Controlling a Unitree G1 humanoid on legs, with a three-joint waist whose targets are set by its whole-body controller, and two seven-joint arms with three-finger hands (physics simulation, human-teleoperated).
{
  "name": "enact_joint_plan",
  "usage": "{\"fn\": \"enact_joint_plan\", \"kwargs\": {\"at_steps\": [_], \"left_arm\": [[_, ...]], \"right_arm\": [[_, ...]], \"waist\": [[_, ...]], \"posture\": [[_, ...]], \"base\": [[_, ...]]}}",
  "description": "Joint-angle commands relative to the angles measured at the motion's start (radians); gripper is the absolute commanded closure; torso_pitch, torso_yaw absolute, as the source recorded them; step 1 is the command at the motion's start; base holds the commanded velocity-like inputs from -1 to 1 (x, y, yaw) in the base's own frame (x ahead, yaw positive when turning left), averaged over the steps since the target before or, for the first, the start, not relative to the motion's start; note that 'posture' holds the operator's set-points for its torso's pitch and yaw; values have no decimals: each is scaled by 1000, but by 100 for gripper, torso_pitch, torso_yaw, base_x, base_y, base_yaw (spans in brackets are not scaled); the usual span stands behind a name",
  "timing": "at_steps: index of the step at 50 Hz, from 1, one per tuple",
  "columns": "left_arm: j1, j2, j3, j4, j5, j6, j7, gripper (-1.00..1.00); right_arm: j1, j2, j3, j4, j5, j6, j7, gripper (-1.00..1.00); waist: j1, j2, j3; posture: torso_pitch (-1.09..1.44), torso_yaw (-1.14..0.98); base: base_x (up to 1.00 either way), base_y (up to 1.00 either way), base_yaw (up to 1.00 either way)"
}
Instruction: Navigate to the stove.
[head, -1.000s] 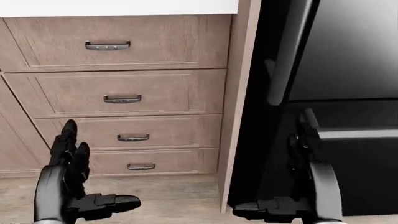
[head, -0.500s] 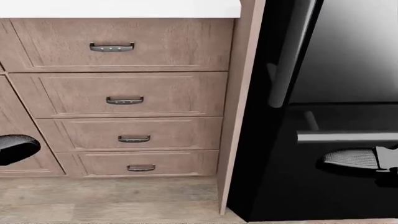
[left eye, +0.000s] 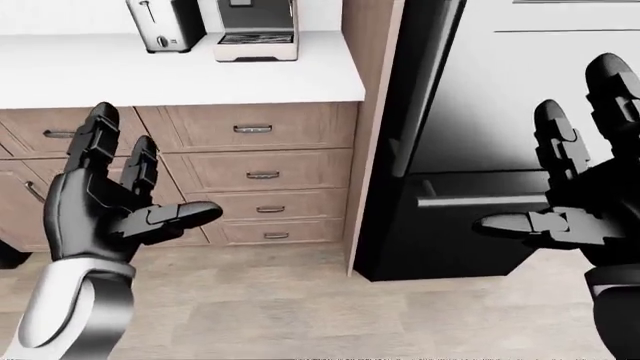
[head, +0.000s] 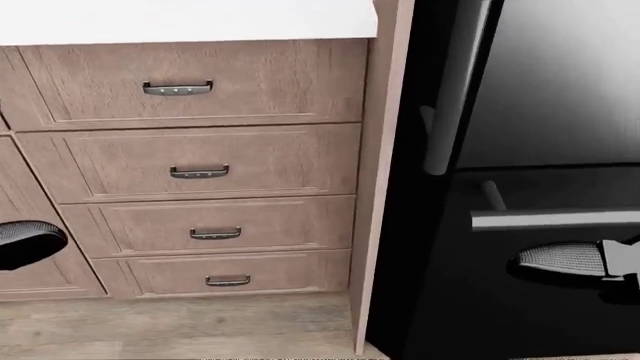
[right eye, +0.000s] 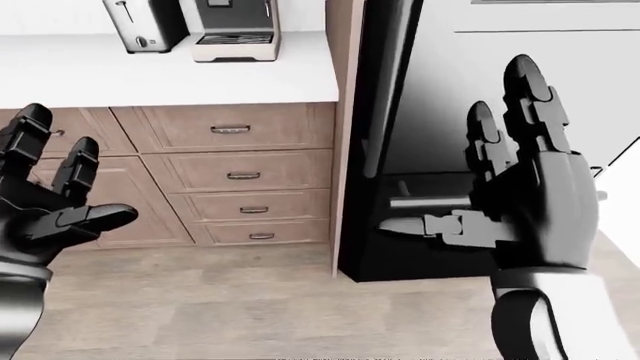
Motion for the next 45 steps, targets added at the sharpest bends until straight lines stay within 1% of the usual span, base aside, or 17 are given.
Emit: {"fn": "enact_joint_plan", "kwargs": {"at_steps": [1, 6, 9, 11, 14, 18, 19, 23, 28, 30, 31, 32, 33, 40, 42, 44, 45], "left_arm": [[-18, 10, -5, -23, 4, -35, -10, -100], [-23, 6, -10, -20, 8, -30, -12, -100], [-28, 9, -7, -23, 1, -23, -8, -100], [-23, 7, -10, -22, 6, -26, -11, -100], [-19, 3, -14, -21, 16, -30, -21, -100], [-15, -1, -7, -26, 13, -30, -22, -100], [-16, -1, -7, -22, 15, -33, -24, -100], [-9, -5, -16, -20, 33, -41, -33, -100], [-10, -7, -13, -26, 39, -35, -32, -100], [-8, -9, -20, -20, 67, -51, -39, -100], [-8, -10, -19, -23, 68, -46, -43, -100], [-10, -13, -17, -20, 68, -46, -46, -100], [-10, -14, -17, -21, 67, -43, -47, -100], [-10, -23, -23, -23, 85, -39, -60, -100], [-12, -24, -24, -25, 85, -36, -59, -100], [-14, -25, -24, -24, 85, -35, -59, -100], [-14, -25, -25, -22, 88, -38, -62, -100]], "right_arm": [[-16, -8, -16, -12, -9, -21, 4, -100], [-22, 5, -21, -12, -19, -6, 14, -100], [-33, 5, -24, -12, -8, 3, 8, -100], [-34, 7, -24, -12, -7, 3, 8, -100], [-31, 11, -19, -12, -17, 0, 13, -100], [-21, 0, -20, -12, 3, -12, -3, -100], [-18, 9, -16, -12, -7, -14, 3, -100], [-18, 25, -22, -12, -22, -5, 19, -100], [-15, 20, -25, -12, -12, -6, 10, -100], [-10, 34, -26, -12, -31, -5, 26, -100], [-10, 37, -28, -12, -34, -4, 29, -100], [-11, 40, -29, -12, -36, -1, 32, -100], [-12, 39, -31, -12, -32, 0, 30, -100], [-9, 44, -35, -12, -33, 0, 34, -100], [-13, 50, -40, -12, -35, 8, 38, -100], [-15, 46, -41, -12, -29, 9, 33, -100], [-15, 49, -38, -12, -33, 9, 34, -100]], "waist": [[1, -1, -15], [1, 27, -23], [2, 86, -25], [9, 51, -18], [8, 33, -15], [9, -36, -18], [0, -11, -15], [-1, -30, -28], [-3, 25, -9], [-6, 77, -23], [-2, 128, -38], [5, 83, -27], [4, 89, -22], [7, 20, -16], [6, -6, -13], [5, -56, -24], [-6, -25, -19]], "posture": [[0, 0], [0, 0], [0, 0], [0, 0], [0, 0], [0, 0], [0, 0], [0, 0], [0, 0], [0, 0], [0, 0], [0, 0], [0, 0], [0, 0], [0, 0], [0, 0], [0, 0]], "base": [[0, 9, 0], [0, 8, 0], [0, 10, 0], [0, 29, 0], [0, 29, 0], [0, 29, 0], [0, 30, 0], [0, 30, 0], [0, 29, 0], [0, 29, 0], [0, 30, 0], [0, 29, 0], [0, 30, 0], [0, 29, 0], [0, 30, 0], [0, 29, 0], [0, 30, 0]]}}
